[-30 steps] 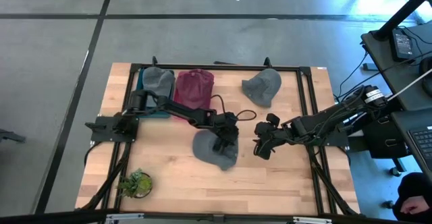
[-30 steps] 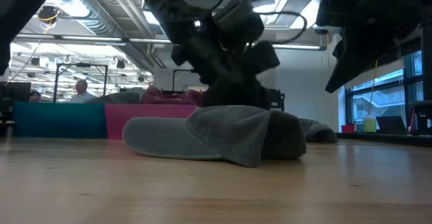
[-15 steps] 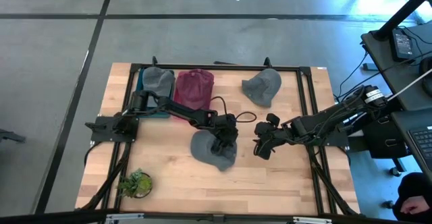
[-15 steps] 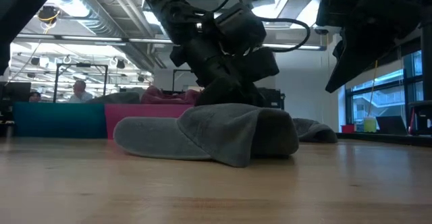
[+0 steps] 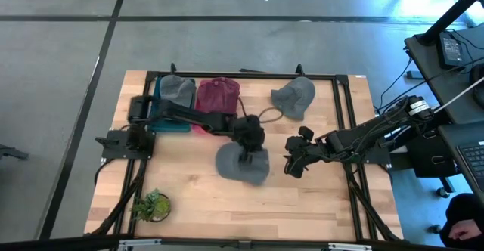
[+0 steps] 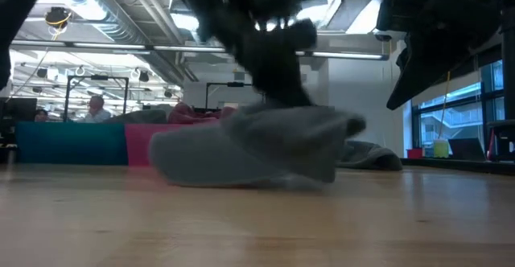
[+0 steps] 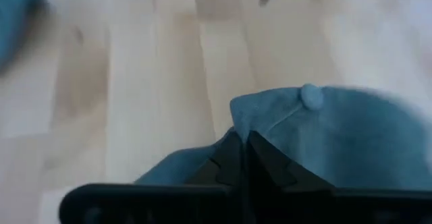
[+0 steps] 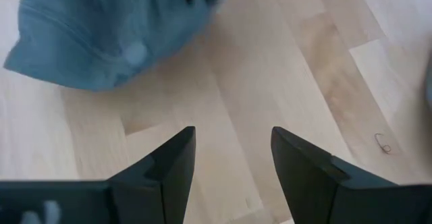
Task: Pick & Place hat
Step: Put the bottom blue cap into the blue bin
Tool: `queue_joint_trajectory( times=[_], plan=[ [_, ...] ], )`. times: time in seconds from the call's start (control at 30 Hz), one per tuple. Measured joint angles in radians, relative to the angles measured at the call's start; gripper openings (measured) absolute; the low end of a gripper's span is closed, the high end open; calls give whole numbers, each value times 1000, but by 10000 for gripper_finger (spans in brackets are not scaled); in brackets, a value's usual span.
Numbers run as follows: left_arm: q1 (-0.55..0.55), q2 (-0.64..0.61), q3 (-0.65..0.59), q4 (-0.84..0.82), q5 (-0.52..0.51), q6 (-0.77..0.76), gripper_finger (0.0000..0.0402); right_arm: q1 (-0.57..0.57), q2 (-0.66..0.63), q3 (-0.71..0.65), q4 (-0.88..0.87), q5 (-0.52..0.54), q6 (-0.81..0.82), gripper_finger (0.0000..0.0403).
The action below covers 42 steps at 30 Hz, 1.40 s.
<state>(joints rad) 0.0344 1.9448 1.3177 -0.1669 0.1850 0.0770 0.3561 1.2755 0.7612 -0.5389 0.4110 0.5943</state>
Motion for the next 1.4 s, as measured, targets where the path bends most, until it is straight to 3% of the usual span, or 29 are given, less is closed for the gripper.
queue_joint_trajectory(
  times=[0.17, 0.43, 0.6, 0.77, 0.97, 1.27, 1.4],
  plan=[
    [1, -152, -2, -64, -60, -85, 6, 0, 0, 0, -5, 29, -39, 194],
    [0, -448, -36, -186, -383, -138, 6, 2, 0, 0, 66, 161, -203, 194],
    [0, -662, -186, -199, -554, -207, 5, 2, -1, -39, 188, 173, -289, 194],
    [2, -900, -383, -90, -705, -241, 5, -4, -2, -122, 319, 172, -314, 194],
    [7, -1147, -564, -98, -900, -278, 5, -27, -2, -131, 340, 173, -318, 194],
    [8, -1364, -714, -169, -1135, -317, 5, -26, -2, -131, 340, 172, -315, 194],
    [14, -1398, -764, -209, -1172, -377, 5, -26, -2, -131, 340, 172, -316, 194]
  ],
)
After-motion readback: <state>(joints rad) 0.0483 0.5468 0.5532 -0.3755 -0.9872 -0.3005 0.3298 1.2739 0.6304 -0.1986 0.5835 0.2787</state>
